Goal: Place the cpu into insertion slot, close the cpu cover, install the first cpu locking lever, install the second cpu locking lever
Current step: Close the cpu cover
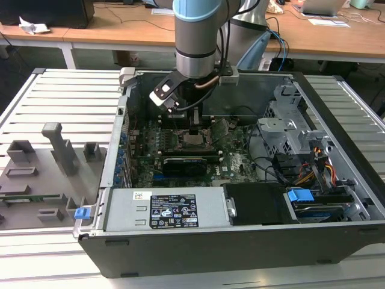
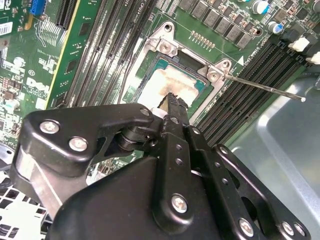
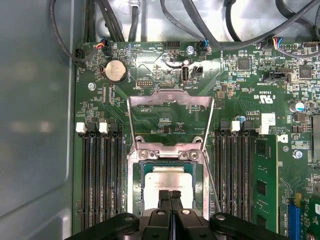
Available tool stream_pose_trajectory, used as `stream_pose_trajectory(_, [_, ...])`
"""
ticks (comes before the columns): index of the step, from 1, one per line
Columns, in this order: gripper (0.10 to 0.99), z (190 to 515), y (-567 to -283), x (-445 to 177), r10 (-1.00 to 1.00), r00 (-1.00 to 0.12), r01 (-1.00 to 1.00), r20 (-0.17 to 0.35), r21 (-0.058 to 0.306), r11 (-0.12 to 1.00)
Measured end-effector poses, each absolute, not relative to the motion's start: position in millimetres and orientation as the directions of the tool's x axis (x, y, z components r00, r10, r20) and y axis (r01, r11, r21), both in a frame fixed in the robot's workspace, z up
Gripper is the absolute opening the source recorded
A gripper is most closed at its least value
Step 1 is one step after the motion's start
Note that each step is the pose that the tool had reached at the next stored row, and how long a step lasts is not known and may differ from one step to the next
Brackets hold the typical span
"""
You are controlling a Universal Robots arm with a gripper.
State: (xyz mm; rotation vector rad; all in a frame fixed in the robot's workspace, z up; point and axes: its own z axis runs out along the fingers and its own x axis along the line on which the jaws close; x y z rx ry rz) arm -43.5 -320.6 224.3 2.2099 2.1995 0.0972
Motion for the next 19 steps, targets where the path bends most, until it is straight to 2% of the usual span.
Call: stream_pose_trajectory(19, [0.106,253,-321,-44,1.000,0.005,0.998,0.029,0.058,-0.006])
